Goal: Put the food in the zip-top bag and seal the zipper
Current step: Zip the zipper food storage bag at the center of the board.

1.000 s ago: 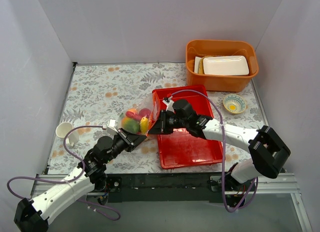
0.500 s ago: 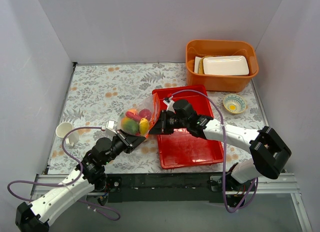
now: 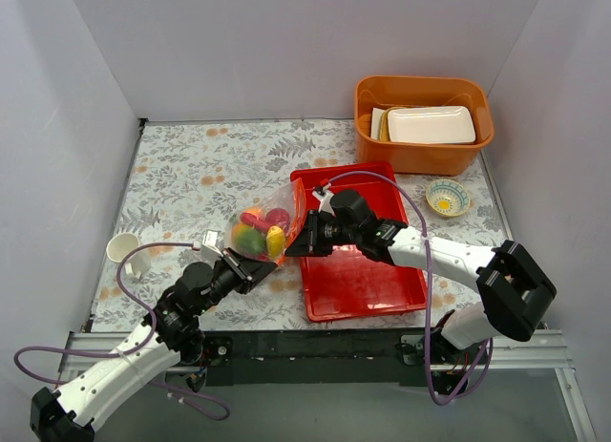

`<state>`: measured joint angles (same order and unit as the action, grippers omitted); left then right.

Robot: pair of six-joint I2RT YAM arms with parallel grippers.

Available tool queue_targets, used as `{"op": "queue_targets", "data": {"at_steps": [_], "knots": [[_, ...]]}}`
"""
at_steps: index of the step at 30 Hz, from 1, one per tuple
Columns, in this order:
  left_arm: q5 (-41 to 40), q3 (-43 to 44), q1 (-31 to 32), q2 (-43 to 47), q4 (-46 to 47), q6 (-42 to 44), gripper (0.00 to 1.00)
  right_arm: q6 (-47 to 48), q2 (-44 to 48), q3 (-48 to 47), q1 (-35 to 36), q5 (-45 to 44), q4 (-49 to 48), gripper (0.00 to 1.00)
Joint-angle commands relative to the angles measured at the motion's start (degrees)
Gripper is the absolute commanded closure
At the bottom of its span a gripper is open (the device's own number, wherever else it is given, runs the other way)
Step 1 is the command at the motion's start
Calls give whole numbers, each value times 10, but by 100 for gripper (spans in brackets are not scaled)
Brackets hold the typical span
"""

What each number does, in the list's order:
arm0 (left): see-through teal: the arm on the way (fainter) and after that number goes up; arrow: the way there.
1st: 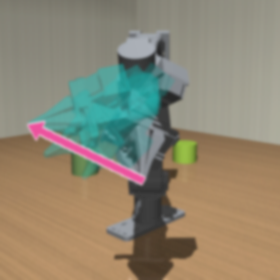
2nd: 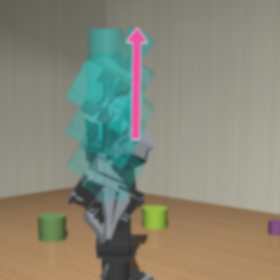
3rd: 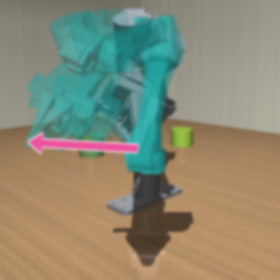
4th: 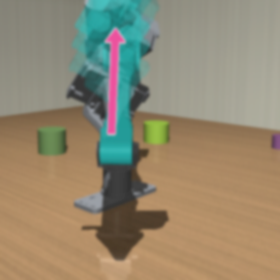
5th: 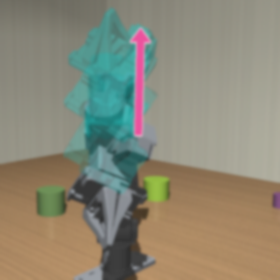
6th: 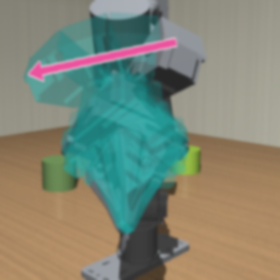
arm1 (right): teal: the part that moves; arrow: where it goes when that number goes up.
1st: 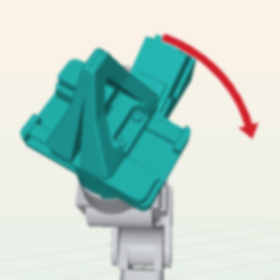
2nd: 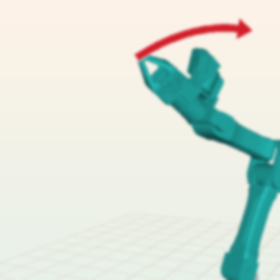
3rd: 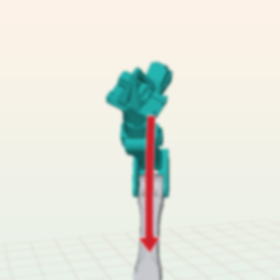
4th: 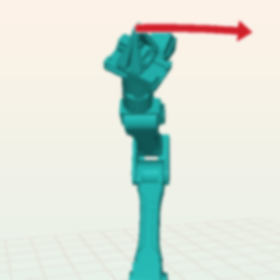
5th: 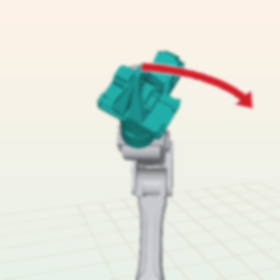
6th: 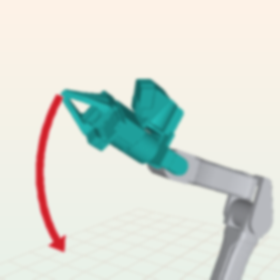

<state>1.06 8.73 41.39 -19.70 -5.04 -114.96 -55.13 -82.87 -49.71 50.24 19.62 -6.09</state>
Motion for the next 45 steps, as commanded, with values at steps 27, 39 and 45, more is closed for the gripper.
{"op": "queue_targets", "data": {"at_steps": [27, 39, 45], "knots": [[-40, 43, -2, 23, -88, 2, 100, 22, 23, 5, -53, -12, -8, 89], [10, 44, -2, -80, 75, 15, 48, 7, 16, 18, -53, 31, -35, 88], [21, 42, -2, -123, 129, 5, 47, 6, 23, 22, -49, 33, -34, 88]]}}
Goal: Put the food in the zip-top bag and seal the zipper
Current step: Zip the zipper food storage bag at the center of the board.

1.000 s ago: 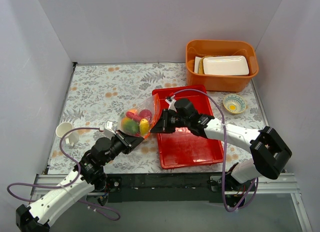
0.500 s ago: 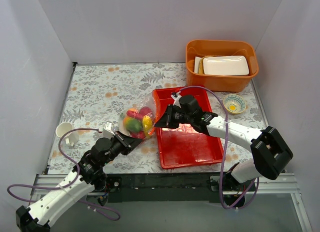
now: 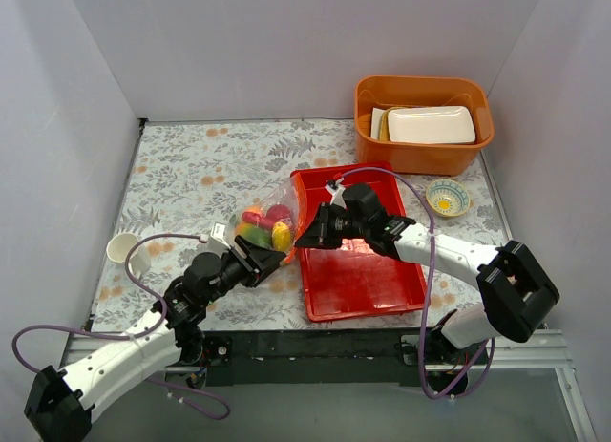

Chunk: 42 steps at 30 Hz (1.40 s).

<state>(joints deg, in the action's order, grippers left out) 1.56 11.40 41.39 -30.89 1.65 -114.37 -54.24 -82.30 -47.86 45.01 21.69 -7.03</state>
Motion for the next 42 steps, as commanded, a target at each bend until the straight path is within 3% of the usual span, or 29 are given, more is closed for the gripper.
{"op": "queue_targets", "data": {"at_steps": [1, 12, 23, 28, 42], "knots": [[19, 15, -2, -14, 65, -2, 46, -4, 17, 3, 3, 12, -26, 88], [28, 3, -2, -62, 113, -19, 48, -9, 10, -1, 11, 16, -32, 88], [33, -1, -2, -80, 138, -24, 60, -8, 6, -8, 11, 16, -29, 88], [31, -8, -2, -64, 115, -30, 44, -7, 4, -13, 11, 12, -30, 88], [27, 1, -2, -77, 84, -17, 39, -6, 7, -22, 11, 12, -26, 88]]}}
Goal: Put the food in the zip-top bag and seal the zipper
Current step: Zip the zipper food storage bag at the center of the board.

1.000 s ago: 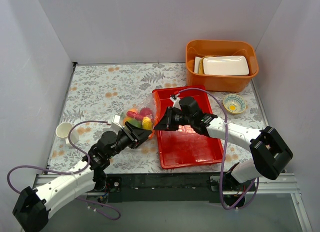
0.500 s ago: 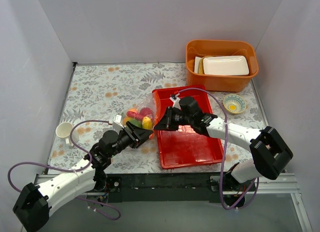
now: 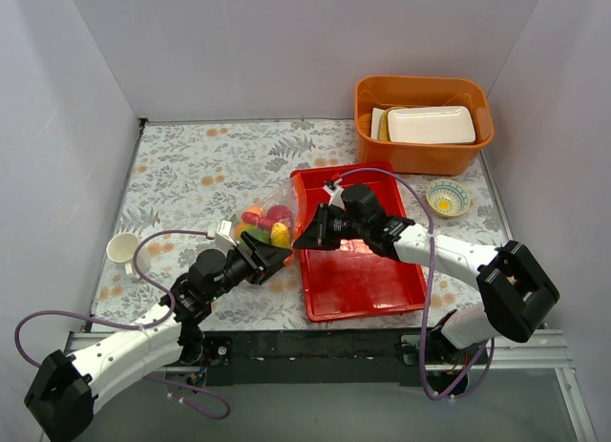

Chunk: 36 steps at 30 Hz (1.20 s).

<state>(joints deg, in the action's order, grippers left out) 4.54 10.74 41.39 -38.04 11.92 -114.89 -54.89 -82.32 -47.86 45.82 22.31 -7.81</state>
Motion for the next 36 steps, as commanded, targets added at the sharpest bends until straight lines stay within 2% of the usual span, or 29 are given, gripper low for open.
{"op": "queue_targets", "data": {"at_steps": [1, 8, 11, 16, 25, 32, 36], "knots": [[-4, 9, -3, -9, -22, -10, 39, 0, 8, -21, 2, 6, -20, 88], [-6, 6, -2, -18, 8, -3, 40, -3, 3, -26, 3, 17, -22, 88], [-12, 3, -2, -22, 22, -6, 46, -2, 1, -22, 3, 19, -21, 88], [-12, 2, -2, -35, 35, -7, 65, -2, 1, -19, 3, 22, -21, 88], [-13, 8, -2, -50, 50, -7, 78, -3, 1, -14, 3, 24, -24, 88], [-17, 7, -2, -32, 36, -9, 100, 0, -4, -11, 3, 26, -23, 88], [-19, 6, -2, -8, 10, -10, 100, 1, -6, -14, 3, 24, -26, 88]]}}
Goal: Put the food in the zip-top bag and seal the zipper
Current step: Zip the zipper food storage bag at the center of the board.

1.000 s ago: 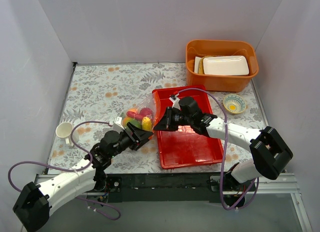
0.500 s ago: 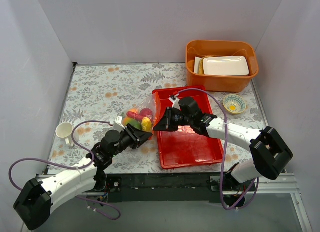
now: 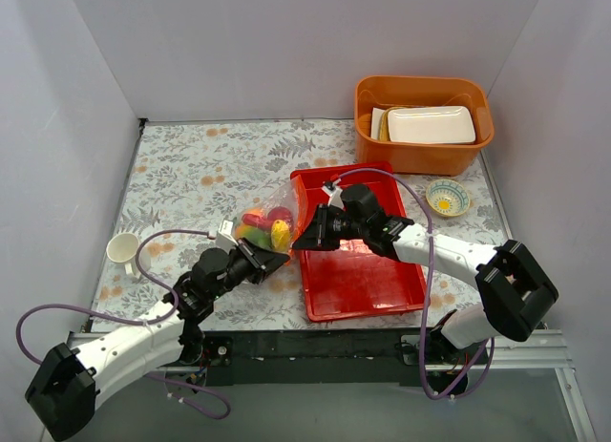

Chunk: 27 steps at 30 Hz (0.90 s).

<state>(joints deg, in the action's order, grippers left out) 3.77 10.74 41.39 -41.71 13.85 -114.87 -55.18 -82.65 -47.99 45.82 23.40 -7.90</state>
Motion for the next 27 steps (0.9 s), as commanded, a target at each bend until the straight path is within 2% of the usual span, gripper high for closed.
{"op": "queue_targets", "data": {"at_steps": [1, 17, 27], "knots": [[-11, 3, -2, 34, -21, -11, 100, 4, -2, -13, 3, 10, -25, 88], [-17, -17, -2, 164, -171, -30, 100, 12, 5, -27, -7, -16, -17, 88], [-21, -8, -2, 173, -200, -23, 100, 15, 1, -33, -16, -14, -13, 88]]}}
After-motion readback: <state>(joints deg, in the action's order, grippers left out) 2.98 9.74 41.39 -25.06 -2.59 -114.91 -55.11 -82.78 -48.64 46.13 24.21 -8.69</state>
